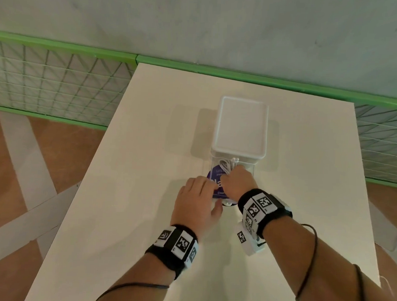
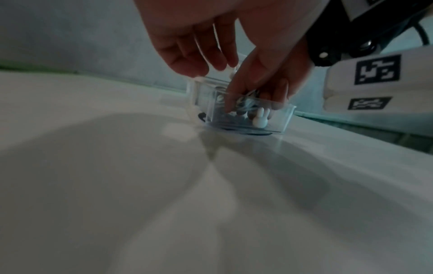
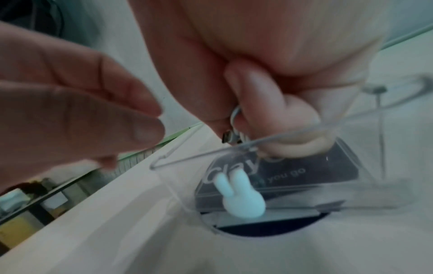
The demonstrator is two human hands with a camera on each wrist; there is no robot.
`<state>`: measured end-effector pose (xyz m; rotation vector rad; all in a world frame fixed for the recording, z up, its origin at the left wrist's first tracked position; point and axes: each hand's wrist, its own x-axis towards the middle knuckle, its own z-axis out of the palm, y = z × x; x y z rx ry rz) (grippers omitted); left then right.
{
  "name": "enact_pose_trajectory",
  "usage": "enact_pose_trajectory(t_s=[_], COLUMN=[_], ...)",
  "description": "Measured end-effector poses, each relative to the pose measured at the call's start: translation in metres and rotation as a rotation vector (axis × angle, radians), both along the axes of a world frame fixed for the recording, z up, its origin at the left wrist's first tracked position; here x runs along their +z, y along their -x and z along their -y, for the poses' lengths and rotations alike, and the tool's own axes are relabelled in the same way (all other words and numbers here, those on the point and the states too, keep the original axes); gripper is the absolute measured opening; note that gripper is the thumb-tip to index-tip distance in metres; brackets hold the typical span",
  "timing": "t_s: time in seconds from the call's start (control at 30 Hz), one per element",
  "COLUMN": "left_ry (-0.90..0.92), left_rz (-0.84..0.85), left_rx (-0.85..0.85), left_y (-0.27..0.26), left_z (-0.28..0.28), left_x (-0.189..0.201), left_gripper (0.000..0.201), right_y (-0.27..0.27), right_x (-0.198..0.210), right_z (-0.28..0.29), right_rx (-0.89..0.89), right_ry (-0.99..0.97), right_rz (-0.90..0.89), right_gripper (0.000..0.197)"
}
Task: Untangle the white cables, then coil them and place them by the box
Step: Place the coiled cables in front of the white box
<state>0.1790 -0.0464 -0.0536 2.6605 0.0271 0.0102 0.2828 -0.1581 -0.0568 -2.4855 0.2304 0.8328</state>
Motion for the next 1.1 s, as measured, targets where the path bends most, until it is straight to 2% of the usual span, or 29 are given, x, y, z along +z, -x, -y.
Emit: enact_pose_trajectory(t_s=[0.07,0.13,0.3,0.4,0.5,0.53,0.67,0.77,0.87,1.0,1.1], left_ry=[-0.030,-0.036,0.002,-0.066,-0.207,-0.246,-0.357,-0.393,-0.426,-0.434,-0.467], left_rz=[-0.018,-0.086,-0.230,-0.289,-0.293,-0.301,-0.304,-0.248,-0.243,-0.284,-0.275], left_rx=[-0.145,-0.241,-0.299,-0.377,-0.461,-0.476,-0.518,-0.523,-0.530,-0.540,-0.538], left_y=[-0.011,-0.023,-0.044,-0.048,-0.051,-0.051,-0.052,-0.051,-0.050,-0.050,-0.049], left_z=[-0.001,0.002,0.007,0.000,-0.005,-0.005,-0.003,-0.003,-0.003,-0.003,-0.003], left_x=[-0.004,-0.005,-0.016,-0.020,-0.022,-0.022,-0.021,-0.027,-0.028,-0.025,-0.025], left_gripper=[0.062,0.078,0.073,0.087,0.088,0.085,0.081,0.080,0.079,0.077,0.078], right_y=[-0.001,0.000,0.000,0.004,0.015,0.019,0.054,0.075,0.075,0.066,0.057], right_x=[-0.002,0.000,0.000,-0.004,-0.005,0.000,0.023,0.027,0.023,0.007,-0.002], right_z=[0.001,0.002,0.011,0.014,0.025,0.028,0.041,0.048,0.055,0.068,0.072], right_rx=[0.015,0.061,0.146,0.263,0.129,0.128,0.325,0.436,0.537,0.730,0.777], right_ry=[0.003,0.004,0.035,-0.020,-0.200,-0.197,0.045,0.274,0.326,0.338,0.345], right_rz=[0.035,0.057,0.075,0.042,0.107,0.150,0.376,0.559,0.664,0.617,0.566], right_gripper=[0.032,0.031,0.037,0.034,0.059,0.066,0.082,0.071,0.063,0.067,0.070])
